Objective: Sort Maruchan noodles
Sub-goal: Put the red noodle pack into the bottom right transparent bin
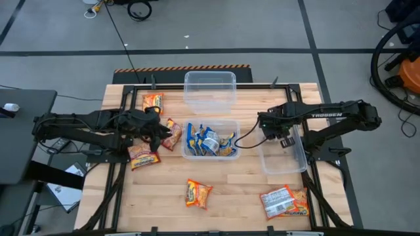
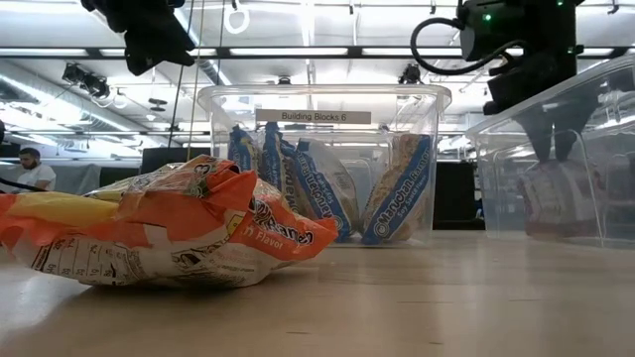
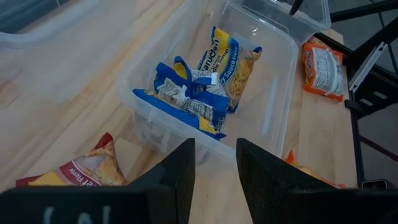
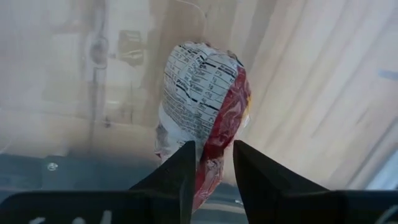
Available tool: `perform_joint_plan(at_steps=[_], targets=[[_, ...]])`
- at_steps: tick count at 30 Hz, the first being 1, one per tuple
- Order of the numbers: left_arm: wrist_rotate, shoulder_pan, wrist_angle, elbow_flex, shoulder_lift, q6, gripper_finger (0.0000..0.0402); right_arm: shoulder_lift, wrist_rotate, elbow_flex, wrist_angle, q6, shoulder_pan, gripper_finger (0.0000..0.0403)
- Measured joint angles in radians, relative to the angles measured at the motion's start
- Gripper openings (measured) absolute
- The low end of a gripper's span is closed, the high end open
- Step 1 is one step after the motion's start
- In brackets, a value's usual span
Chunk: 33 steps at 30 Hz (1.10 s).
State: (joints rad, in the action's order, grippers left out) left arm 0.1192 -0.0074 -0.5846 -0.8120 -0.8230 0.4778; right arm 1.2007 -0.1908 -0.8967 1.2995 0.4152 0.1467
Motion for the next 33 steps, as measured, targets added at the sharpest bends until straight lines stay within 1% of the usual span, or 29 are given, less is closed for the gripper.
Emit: perform_joint_plan(at_steps=[4,8,12,14,18,21,23,26,27,30,33], targets=[[0.000,0.000,-0.005,0.000,-0.007,0.004,0.0123,0.000,-0.044,0.000,0.000,-0.003,0.000,0.0114],[-0.003,-0.002,-0.055,-0.001,-0.027,-0.016,0.0123,0.000,-0.071,-0.002,0.018,-0.043,0.000,0.0114],[-0.012,-0.003,-0.119,-0.001,-0.030,-0.019,0.0123,0.000,-0.045,-0.053,0.092,-0.105,-0.003,0.0114],[-0.011,-0.003,-0.168,-0.001,-0.024,-0.020,0.0123,-0.002,-0.043,-0.104,0.139,-0.133,-0.009,0.0114],[0.018,-0.003,-0.281,-0.001,-0.021,-0.035,0.0124,-0.004,-0.042,-0.247,0.216,-0.206,-0.035,0.0114],[0.033,-0.003,-0.278,0.010,-0.021,-0.012,0.0129,-0.004,-0.053,-0.360,0.229,-0.313,-0.044,0.0114],[0.033,-0.008,-0.278,0.034,-0.021,-0.036,0.0142,-0.004,-0.063,-0.435,0.226,-0.385,-0.044,0.0114],[0.024,-0.035,-0.281,0.100,-0.021,-0.073,0.0173,-0.006,-0.080,-0.536,0.221,-0.465,-0.048,0.0114],[0.017,-0.043,-0.279,0.124,-0.021,-0.054,0.0184,-0.008,-0.089,-0.565,0.219,-0.488,-0.049,0.0114],[0.004,-0.048,-0.261,0.196,-0.021,0.128,0.0218,-0.014,-0.128,-0.642,0.219,-0.556,-0.054,0.0114],[-0.007,-0.049,-0.221,0.256,-0.021,0.245,0.0233,-0.028,-0.173,-0.683,0.191,-0.601,-0.054,0.0114]])
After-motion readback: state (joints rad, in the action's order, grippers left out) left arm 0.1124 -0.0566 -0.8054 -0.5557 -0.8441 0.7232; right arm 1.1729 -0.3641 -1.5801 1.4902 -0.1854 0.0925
